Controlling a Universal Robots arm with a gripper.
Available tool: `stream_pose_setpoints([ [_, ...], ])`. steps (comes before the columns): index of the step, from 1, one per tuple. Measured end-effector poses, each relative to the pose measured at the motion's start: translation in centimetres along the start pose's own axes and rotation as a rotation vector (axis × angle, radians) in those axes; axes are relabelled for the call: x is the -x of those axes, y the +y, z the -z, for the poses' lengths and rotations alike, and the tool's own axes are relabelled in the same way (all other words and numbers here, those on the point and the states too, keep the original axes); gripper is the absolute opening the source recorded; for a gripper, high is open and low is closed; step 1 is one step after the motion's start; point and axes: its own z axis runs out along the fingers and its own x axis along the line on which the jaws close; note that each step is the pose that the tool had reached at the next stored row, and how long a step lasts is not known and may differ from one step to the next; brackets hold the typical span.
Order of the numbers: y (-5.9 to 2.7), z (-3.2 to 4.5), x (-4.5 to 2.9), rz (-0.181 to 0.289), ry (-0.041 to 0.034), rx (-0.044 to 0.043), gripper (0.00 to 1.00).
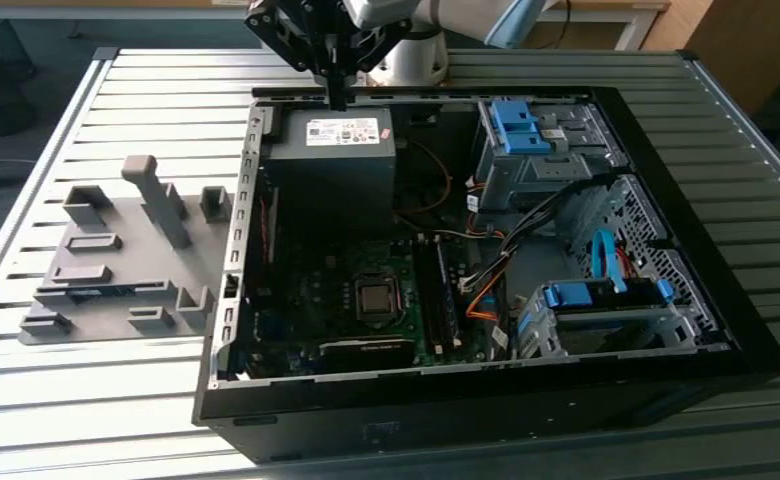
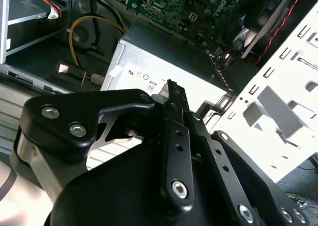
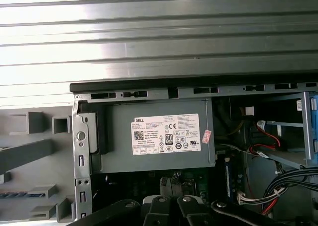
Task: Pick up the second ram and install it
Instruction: 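Reach for the second ram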
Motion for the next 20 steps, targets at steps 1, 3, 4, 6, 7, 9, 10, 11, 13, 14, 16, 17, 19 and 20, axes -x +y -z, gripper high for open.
stream_pose_setpoints([
  [1,0.00,0.00,-0.05,0.000,0.0000,0.0000,0.11],
  [3,-0.01,-0.01,-0.13,0.000,0.0000,0.0000,0.11],
  [4,-0.02,-0.01,-0.18,0.000,0.0000,0.0000,0.11],
  [6,-0.03,-0.02,-0.29,0.000,0.0000,0.0000,0.11],
  [7,-0.03,-0.02,-0.35,0.000,0.0000,0.0000,0.11],
  [9,-0.04,-0.03,-0.46,0.000,0.0000,-0.0001,0.11],
  [10,-0.04,-0.03,-0.52,0.000,0.0000,0.0000,0.11],
  [11,-0.05,-0.04,-0.58,0.000,0.0000,0.0000,0.11],
  [13,-0.06,-0.05,-0.69,0.000,0.0000,0.0000,0.11],
  [14,-0.06,-0.05,-0.75,0.000,0.0000,0.0000,0.11],
  [16,-0.07,-0.05,-0.88,0.000,0.0000,0.0000,0.11],
  [17,-0.08,-0.06,-0.95,0.000,0.0000,0.0000,0.11],
  [19,-0.09,-0.05,-1.11,0.000,0.0001,-0.0001,0.11],
  [20,-0.10,-0.06,-1.19,0.000,0.0001,-0.0001,0.11],
])
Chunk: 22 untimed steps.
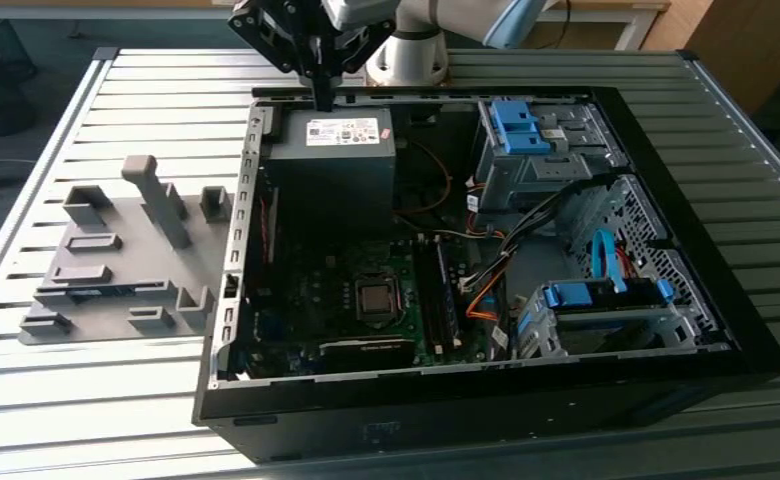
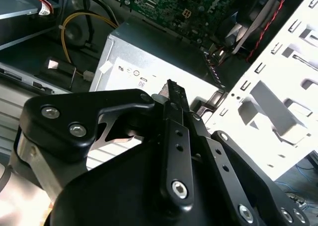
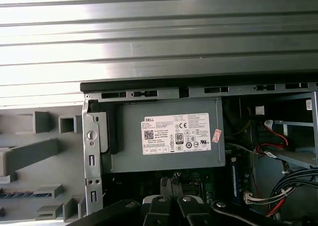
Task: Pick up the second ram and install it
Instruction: 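Reach for the second ram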
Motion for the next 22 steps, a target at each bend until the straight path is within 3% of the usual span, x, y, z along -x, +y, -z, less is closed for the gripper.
stream_pose_setpoints([
  [22,-0.10,-0.06,-1.33,0.000,0.0000,0.0000,0.11],
])
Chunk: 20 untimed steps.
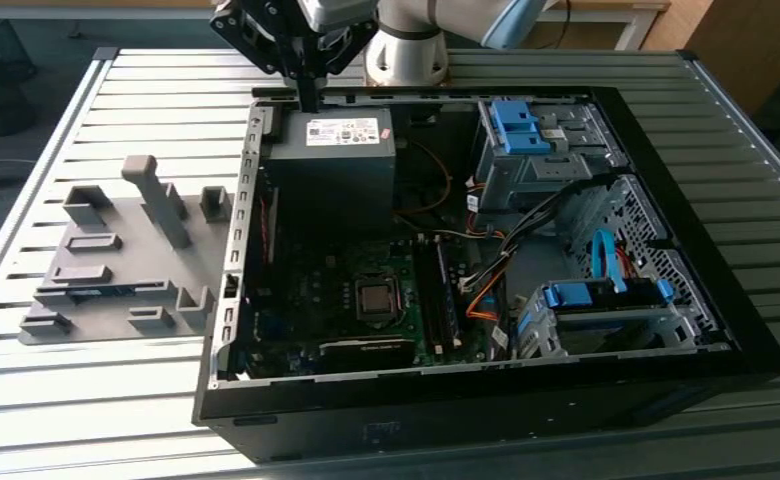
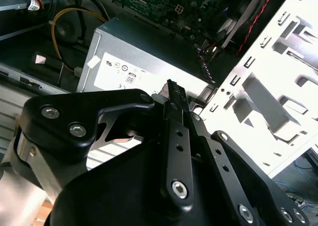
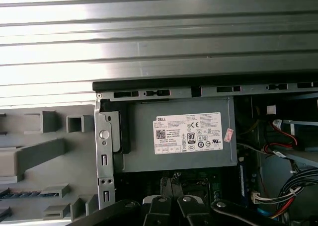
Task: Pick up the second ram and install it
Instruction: 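Reach for the second ram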
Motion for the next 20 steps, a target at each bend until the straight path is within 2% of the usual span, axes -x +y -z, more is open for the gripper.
stream_pose_setpoints([
  [20,-0.10,-0.07,-1.23,0.000,0.0000,0.0000,0.11],
])
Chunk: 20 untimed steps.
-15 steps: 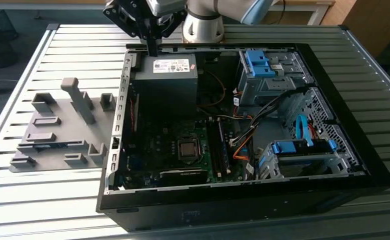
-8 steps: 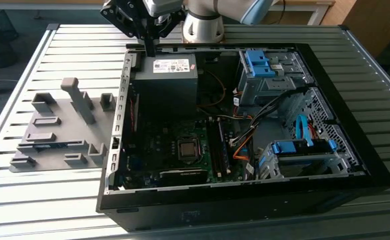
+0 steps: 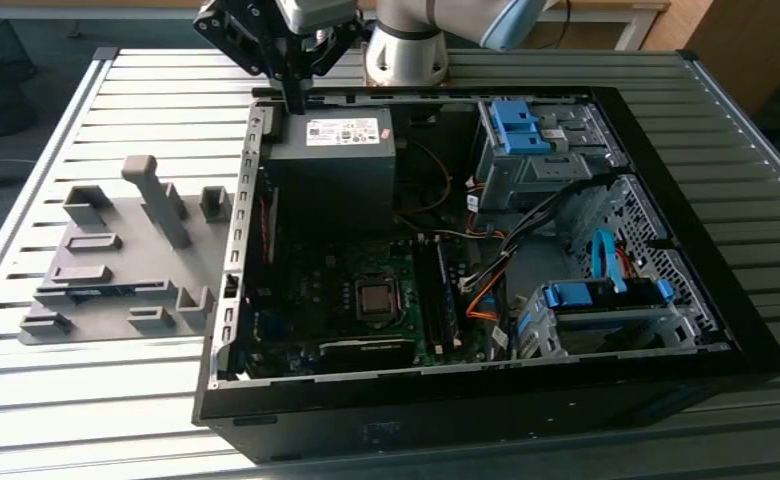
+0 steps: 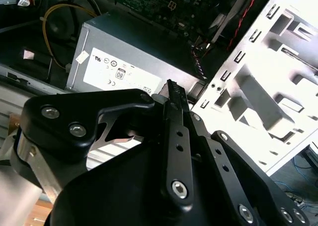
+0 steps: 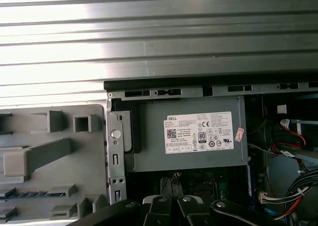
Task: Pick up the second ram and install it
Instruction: 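Reach for the second ram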
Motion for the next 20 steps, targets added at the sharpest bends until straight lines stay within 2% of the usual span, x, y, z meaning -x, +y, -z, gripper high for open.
stream_pose_setpoints([
  [9,-0.04,-0.03,-0.59,0.000,0.0000,0.0000,0.11],
  [20,-0.06,-0.04,-0.80,0.000,0.0000,0.0000,0.11],
])
